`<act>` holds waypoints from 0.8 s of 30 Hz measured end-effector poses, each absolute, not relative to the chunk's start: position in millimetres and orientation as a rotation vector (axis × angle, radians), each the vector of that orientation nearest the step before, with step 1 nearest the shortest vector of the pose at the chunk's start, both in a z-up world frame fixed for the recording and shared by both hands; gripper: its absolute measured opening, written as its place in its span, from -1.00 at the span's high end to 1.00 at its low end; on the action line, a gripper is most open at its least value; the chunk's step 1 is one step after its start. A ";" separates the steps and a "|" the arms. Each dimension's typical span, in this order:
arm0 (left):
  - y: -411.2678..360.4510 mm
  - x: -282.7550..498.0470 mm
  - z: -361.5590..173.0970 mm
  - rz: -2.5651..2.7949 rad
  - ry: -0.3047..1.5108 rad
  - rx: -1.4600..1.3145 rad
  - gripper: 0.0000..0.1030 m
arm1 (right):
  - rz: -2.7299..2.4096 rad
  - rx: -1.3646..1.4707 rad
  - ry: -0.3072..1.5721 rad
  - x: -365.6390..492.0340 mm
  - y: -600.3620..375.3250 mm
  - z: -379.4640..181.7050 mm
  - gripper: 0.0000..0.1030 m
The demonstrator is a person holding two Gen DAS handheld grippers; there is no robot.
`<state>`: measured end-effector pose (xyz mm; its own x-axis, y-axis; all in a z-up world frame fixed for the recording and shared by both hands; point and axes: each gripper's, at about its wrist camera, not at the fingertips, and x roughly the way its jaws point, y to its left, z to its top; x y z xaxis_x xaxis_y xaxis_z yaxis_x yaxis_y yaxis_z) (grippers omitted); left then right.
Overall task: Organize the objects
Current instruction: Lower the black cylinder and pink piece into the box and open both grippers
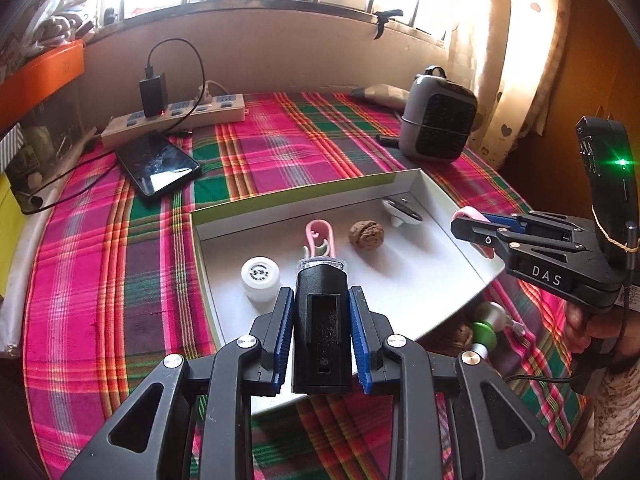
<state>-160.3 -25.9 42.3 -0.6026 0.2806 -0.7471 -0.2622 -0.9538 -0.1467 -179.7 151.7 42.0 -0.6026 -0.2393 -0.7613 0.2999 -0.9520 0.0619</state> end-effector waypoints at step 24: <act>-25.2 -191.1 16.0 2.584 0.043 -1.332 0.52 | -2.513 1.311 0.123 -214.5 142.6 9.5 0.64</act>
<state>-191.1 -25.2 16.0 -0.5587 0.1929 -0.8067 -0.2196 -0.9723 -0.0804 -214.5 142.6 9.5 -0.5367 -0.2264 -0.8128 0.3047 -0.9503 0.0635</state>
